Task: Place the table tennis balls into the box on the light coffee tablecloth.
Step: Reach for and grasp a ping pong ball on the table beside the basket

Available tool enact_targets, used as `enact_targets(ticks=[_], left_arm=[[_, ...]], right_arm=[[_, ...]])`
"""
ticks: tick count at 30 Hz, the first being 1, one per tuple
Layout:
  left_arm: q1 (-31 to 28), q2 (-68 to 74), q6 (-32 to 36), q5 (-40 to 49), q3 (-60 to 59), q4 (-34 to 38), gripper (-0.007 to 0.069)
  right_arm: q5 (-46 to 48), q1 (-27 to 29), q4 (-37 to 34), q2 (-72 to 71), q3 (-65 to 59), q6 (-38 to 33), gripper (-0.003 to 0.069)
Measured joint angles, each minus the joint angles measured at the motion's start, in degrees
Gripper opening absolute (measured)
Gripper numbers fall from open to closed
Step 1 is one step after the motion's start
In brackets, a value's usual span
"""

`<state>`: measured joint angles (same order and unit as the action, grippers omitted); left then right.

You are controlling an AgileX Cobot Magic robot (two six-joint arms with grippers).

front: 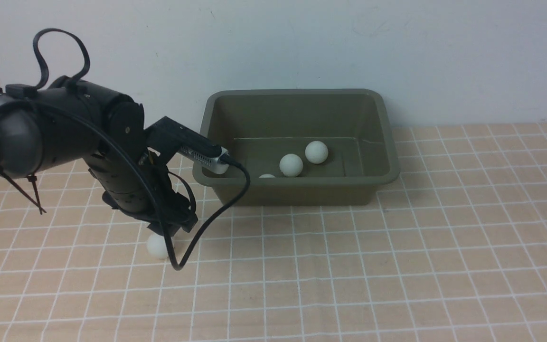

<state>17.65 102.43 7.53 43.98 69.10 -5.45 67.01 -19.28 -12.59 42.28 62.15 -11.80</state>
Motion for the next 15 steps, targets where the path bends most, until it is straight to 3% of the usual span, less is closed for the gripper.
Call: enact_targets(ticks=[15], left_arm=[[-4.2, 5.3, -4.4, -2.5, 0.0, 2.1, 0.0396]], right_arm=[[1.0, 0.0, -0.4, 0.0, 0.0, -0.1, -0.0016]])
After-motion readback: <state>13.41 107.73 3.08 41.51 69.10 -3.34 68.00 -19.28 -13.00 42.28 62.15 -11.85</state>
